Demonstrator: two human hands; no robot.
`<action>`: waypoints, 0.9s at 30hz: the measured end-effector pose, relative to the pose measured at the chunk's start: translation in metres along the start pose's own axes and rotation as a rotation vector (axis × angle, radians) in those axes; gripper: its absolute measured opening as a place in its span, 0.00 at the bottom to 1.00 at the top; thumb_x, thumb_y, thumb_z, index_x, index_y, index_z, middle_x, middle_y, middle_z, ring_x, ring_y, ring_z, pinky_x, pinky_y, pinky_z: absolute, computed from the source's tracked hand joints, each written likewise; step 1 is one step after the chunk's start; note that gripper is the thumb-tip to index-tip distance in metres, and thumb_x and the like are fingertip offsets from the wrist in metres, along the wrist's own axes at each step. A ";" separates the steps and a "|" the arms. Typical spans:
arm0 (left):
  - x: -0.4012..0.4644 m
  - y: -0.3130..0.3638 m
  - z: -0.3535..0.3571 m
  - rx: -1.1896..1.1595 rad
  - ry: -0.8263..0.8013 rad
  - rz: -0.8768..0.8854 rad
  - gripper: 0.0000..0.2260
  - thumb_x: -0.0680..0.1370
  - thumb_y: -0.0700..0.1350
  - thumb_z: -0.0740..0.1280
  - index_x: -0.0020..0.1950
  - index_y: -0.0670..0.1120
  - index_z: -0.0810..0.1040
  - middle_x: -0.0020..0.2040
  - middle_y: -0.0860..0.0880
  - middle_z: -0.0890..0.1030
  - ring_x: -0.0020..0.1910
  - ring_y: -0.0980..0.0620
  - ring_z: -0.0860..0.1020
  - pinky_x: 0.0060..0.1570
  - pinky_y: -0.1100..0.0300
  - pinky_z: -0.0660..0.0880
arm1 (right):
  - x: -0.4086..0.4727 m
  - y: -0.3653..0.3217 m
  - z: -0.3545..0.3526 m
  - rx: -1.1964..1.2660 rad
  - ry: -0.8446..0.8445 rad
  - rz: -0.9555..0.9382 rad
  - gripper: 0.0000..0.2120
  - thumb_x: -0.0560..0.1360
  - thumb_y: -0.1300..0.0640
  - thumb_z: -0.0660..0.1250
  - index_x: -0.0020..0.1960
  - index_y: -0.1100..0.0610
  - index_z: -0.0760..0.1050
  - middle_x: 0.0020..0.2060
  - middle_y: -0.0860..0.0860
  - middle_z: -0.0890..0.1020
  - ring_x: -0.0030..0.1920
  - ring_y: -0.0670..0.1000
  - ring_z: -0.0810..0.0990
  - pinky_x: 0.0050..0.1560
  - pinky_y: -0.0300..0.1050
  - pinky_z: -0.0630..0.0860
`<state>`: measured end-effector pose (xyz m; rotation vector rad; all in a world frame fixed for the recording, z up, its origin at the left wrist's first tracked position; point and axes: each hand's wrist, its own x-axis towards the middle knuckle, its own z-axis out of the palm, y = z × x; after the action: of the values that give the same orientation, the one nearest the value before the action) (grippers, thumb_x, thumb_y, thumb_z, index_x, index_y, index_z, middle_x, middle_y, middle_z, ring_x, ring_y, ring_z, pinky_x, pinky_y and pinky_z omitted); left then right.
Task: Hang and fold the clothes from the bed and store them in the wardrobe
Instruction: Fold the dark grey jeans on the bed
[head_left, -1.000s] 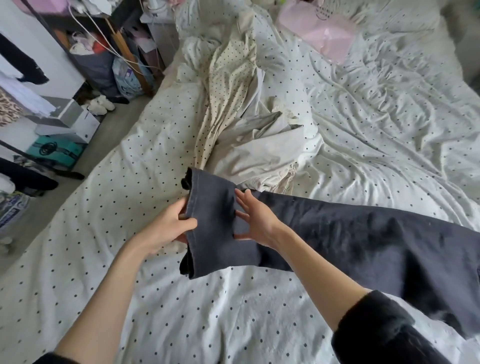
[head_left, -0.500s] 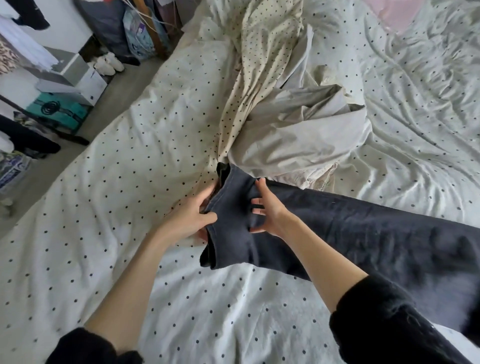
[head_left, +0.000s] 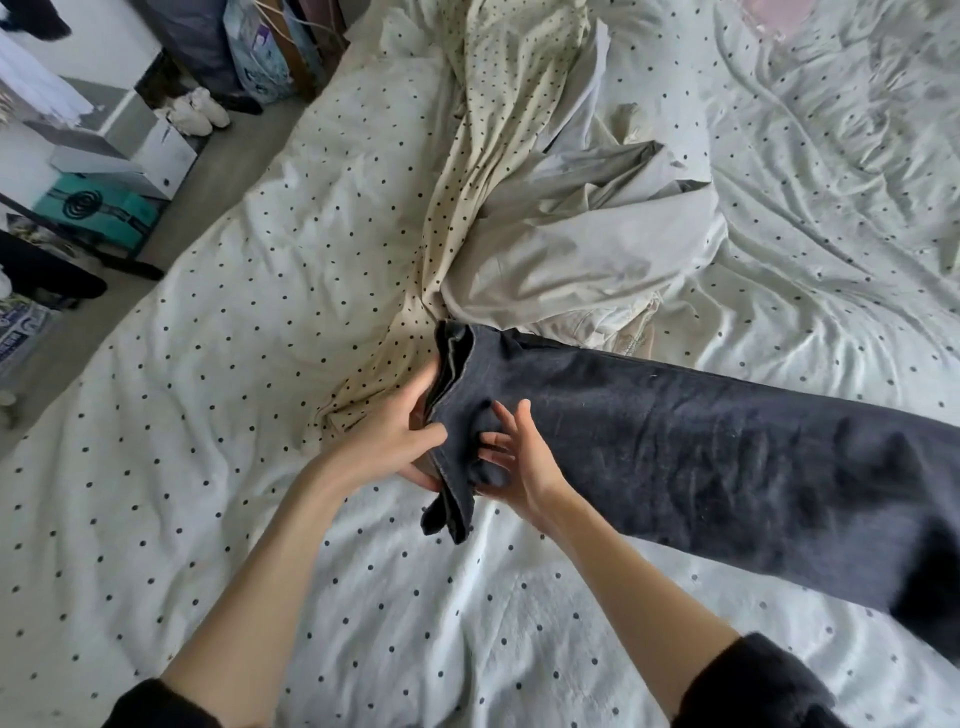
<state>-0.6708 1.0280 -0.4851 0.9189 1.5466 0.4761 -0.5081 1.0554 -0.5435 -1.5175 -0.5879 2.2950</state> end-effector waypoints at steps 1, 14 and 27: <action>-0.001 0.006 0.009 0.012 -0.012 0.010 0.36 0.76 0.36 0.60 0.71 0.70 0.49 0.43 0.80 0.70 0.42 0.49 0.84 0.37 0.56 0.81 | -0.007 -0.003 -0.012 0.021 -0.015 -0.002 0.28 0.78 0.34 0.44 0.73 0.44 0.62 0.61 0.51 0.73 0.61 0.52 0.73 0.45 0.51 0.77; 0.061 0.023 0.159 0.318 0.095 0.234 0.25 0.79 0.36 0.59 0.75 0.50 0.61 0.56 0.48 0.72 0.51 0.50 0.76 0.56 0.60 0.73 | -0.069 -0.037 -0.138 -0.195 0.395 -0.324 0.17 0.81 0.49 0.56 0.67 0.53 0.70 0.60 0.50 0.76 0.56 0.47 0.77 0.56 0.47 0.75; 0.083 -0.034 0.075 -0.100 0.183 -0.067 0.21 0.77 0.47 0.67 0.69 0.48 0.67 0.60 0.48 0.77 0.49 0.55 0.76 0.48 0.55 0.77 | -0.032 -0.033 -0.096 -0.168 0.204 -0.177 0.19 0.83 0.51 0.52 0.74 0.47 0.60 0.64 0.47 0.69 0.61 0.48 0.71 0.60 0.55 0.74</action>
<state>-0.6060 1.0563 -0.5781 0.7609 1.6979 0.5967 -0.4060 1.0837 -0.5350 -1.6772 -0.8376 1.9728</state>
